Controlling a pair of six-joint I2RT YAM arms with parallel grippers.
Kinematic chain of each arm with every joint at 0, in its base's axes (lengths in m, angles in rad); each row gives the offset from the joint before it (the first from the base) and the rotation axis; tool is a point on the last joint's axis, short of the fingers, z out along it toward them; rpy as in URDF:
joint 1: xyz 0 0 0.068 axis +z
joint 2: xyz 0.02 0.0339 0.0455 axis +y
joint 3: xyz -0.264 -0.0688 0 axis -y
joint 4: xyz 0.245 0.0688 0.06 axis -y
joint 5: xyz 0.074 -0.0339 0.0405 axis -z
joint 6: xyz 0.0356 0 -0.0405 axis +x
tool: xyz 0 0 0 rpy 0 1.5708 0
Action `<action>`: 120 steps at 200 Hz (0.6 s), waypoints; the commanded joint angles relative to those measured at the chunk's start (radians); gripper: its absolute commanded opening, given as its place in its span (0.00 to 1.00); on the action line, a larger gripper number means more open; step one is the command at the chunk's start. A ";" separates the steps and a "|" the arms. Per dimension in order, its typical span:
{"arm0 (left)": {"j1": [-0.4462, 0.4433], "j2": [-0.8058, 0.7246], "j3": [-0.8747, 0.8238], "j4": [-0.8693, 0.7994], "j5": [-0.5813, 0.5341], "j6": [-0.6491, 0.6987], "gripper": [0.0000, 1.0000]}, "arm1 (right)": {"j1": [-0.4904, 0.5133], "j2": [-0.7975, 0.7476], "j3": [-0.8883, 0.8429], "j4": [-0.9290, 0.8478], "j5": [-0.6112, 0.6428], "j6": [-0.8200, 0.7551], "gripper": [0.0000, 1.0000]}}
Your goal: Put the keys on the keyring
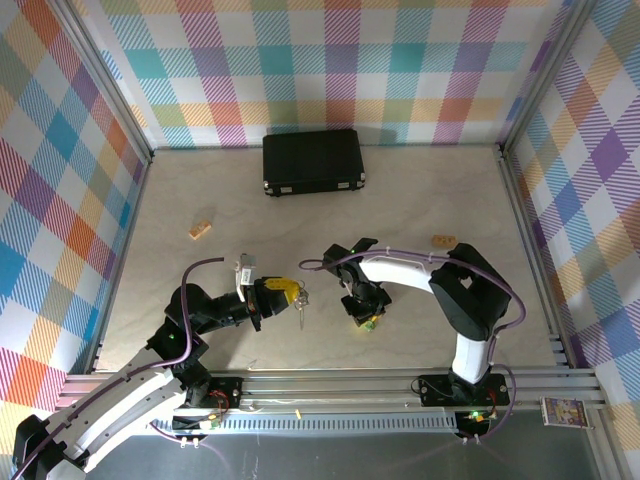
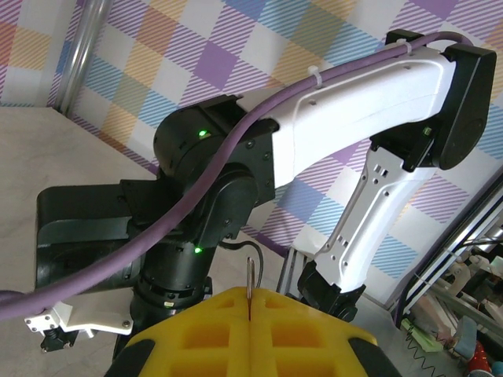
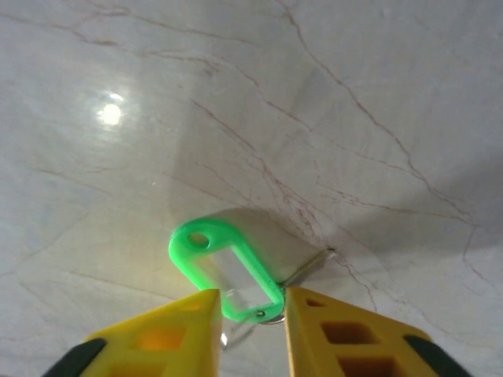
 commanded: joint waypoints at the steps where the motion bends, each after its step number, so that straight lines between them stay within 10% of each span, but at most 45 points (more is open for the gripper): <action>1: 0.012 -0.008 -0.003 0.055 0.016 0.002 0.00 | -0.005 -0.072 -0.006 -0.009 -0.003 0.012 0.33; 120: 0.011 -0.049 -0.006 0.020 0.013 -0.013 0.00 | 0.073 -0.212 -0.115 -0.008 0.016 0.078 0.47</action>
